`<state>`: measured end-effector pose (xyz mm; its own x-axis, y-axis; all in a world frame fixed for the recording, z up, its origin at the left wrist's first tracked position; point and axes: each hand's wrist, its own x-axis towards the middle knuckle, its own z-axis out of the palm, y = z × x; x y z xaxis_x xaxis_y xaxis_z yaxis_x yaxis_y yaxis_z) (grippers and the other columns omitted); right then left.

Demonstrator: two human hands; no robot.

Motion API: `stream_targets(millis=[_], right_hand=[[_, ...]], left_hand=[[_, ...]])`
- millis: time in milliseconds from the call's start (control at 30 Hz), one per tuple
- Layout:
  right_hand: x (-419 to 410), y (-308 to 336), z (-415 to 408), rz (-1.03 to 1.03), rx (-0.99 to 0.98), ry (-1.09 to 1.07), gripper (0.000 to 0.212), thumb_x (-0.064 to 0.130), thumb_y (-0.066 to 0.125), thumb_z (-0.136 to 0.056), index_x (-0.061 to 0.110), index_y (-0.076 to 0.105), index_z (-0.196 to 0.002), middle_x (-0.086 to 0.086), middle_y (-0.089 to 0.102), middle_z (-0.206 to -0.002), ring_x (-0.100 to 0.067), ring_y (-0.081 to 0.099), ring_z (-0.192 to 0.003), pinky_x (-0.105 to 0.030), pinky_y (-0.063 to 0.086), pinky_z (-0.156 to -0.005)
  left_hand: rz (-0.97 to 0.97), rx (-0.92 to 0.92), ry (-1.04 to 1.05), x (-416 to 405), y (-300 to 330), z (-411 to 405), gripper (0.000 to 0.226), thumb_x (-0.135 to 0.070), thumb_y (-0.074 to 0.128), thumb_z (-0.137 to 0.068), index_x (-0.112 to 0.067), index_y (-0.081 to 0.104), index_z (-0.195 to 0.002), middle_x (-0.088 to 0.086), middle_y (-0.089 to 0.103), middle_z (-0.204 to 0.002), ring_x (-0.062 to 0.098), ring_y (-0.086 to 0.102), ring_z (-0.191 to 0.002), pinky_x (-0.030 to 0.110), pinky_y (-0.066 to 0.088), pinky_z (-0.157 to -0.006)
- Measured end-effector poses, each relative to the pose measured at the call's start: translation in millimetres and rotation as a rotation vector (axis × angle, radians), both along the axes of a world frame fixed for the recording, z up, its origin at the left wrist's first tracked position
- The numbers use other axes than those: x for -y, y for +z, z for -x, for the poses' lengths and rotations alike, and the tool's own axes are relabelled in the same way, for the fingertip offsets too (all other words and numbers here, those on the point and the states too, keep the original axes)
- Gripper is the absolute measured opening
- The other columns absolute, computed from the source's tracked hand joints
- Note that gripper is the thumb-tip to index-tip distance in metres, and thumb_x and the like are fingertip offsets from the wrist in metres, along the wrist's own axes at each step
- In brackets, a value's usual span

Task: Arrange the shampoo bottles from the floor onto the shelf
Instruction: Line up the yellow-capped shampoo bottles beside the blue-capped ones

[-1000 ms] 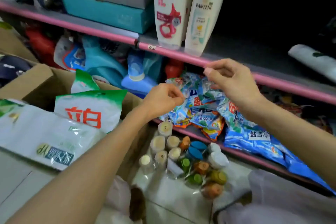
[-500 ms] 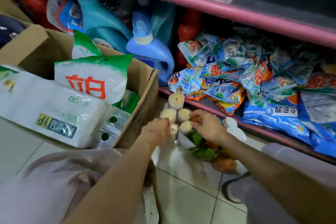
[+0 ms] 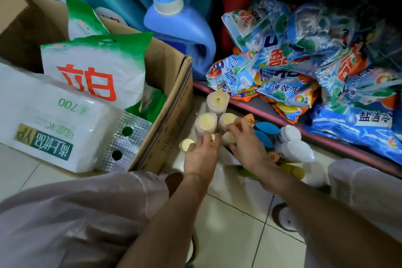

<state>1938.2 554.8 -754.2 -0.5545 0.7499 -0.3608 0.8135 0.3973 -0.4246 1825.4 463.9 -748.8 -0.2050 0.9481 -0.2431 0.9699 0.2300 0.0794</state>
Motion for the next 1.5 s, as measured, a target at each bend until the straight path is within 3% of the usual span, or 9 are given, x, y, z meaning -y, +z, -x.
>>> stream_targets(millis=[233, 333, 533, 833, 1033, 1167, 1233, 1367, 1500], right_hand=[[-2, -1, -1, -0.017, 0.091, 0.071, 0.055, 0.007, 0.059, -0.087, 0.022, 0.041, -0.136, -0.003, 0.027, -0.139, -0.026, 0.045, -0.121, -0.040, 0.052, -0.090], [0, -6, -5, -0.011, 0.081, 0.083, 0.055, 0.008, 0.058, -0.089, 0.024, 0.039, -0.139, -0.001, 0.033, -0.142, -0.026, 0.045, -0.123, -0.042, 0.050, -0.094], [-3, 4, -17, 0.023, 0.065, 0.020, 0.051, 0.007, 0.057, -0.089, 0.028, 0.042, -0.133, -0.001, 0.048, -0.136, -0.027, 0.051, -0.119, -0.046, 0.047, -0.097], [-12, 118, -38, -0.255, -0.093, -0.042, 0.040, 0.026, 0.063, -0.089, 0.015, 0.048, -0.125, -0.008, 0.054, -0.125, -0.033, 0.056, -0.109, -0.037, 0.044, -0.085], [-4, 218, -71, -0.364, -0.412, -0.402, 0.031, 0.030, 0.072, -0.081, 0.018, 0.061, -0.107, 0.005, 0.058, -0.096, -0.014, 0.053, -0.086, -0.021, 0.037, -0.072], [3, 285, -95, -0.415, -0.742, -0.640, 0.020, 0.030, 0.071, -0.082, 0.018, 0.062, -0.096, -0.002, 0.066, -0.091, -0.020, 0.065, -0.088, -0.035, 0.054, -0.079], [4, 316, -108, -0.320, -0.964, -0.772, 0.016, 0.026, 0.068, -0.086, 0.011, 0.062, -0.091, -0.009, 0.067, -0.089, -0.027, 0.069, -0.090, -0.036, 0.059, -0.070], [-3, 359, -129, -0.085, -1.328, -1.074, 0.015, 0.017, 0.064, -0.088, 0.005, 0.064, -0.097, -0.015, 0.066, -0.114, -0.025, 0.069, -0.097, -0.035, 0.061, -0.069], [-14, 364, -142, 0.082, -1.452, -1.299, 0.040, 0.020, 0.063, -0.090, 0.008, 0.052, -0.126, -0.012, 0.056, -0.127, -0.024, 0.063, -0.100, -0.034, 0.059, -0.078]], left_hand=[[0.100, 0.018, -0.004, -3, -10, -10, 0.074, -0.004, 0.060, -0.085, -0.024, 0.015, -0.140, 0.015, 0.039, -0.132, 0.032, 0.050, -0.112, 0.036, 0.050, -0.077], [0.144, -0.026, -0.023, -6, -13, -10, 0.074, -0.003, 0.060, -0.084, -0.017, 0.018, -0.143, 0.016, 0.040, -0.132, 0.031, 0.053, -0.110, 0.037, 0.051, -0.079], [0.148, -0.026, -0.013, -11, 2, -3, 0.058, -0.001, 0.057, -0.084, -0.015, 0.033, -0.135, 0.010, 0.050, -0.124, 0.026, 0.062, -0.099, 0.031, 0.040, -0.059], [0.128, 0.033, 0.091, -30, 118, -7, 0.048, -0.021, 0.063, -0.084, -0.015, 0.046, -0.129, 0.012, 0.052, -0.124, 0.029, 0.057, -0.111, 0.037, 0.048, -0.080], [-0.234, 0.359, 0.217, -32, 238, 23, 0.017, -0.021, 0.063, -0.078, -0.012, 0.059, -0.092, 0.013, 0.066, -0.102, 0.030, 0.061, -0.096, 0.030, 0.043, -0.064], [-0.498, 0.989, 0.480, -20, 278, 40, 0.015, -0.016, 0.073, -0.074, -0.018, 0.061, -0.083, 0.009, 0.066, -0.096, 0.026, 0.066, -0.093, 0.042, 0.058, -0.079], [-0.574, 1.221, 0.556, -15, 282, 40, 0.016, -0.011, 0.073, -0.077, -0.016, 0.061, -0.087, 0.009, 0.063, -0.094, 0.024, 0.065, -0.090, 0.040, 0.059, -0.076], [-0.671, 1.485, 0.626, -18, 281, 33, 0.014, -0.005, 0.069, -0.082, -0.011, 0.060, -0.091, 0.010, 0.060, -0.095, 0.021, 0.063, -0.082, 0.021, 0.056, -0.059], [-0.713, 1.632, 0.693, -23, 278, 30, 0.021, -0.005, 0.068, -0.083, -0.007, 0.059, -0.102, 0.014, 0.062, -0.103, 0.027, 0.066, -0.087, 0.024, 0.059, -0.060]])
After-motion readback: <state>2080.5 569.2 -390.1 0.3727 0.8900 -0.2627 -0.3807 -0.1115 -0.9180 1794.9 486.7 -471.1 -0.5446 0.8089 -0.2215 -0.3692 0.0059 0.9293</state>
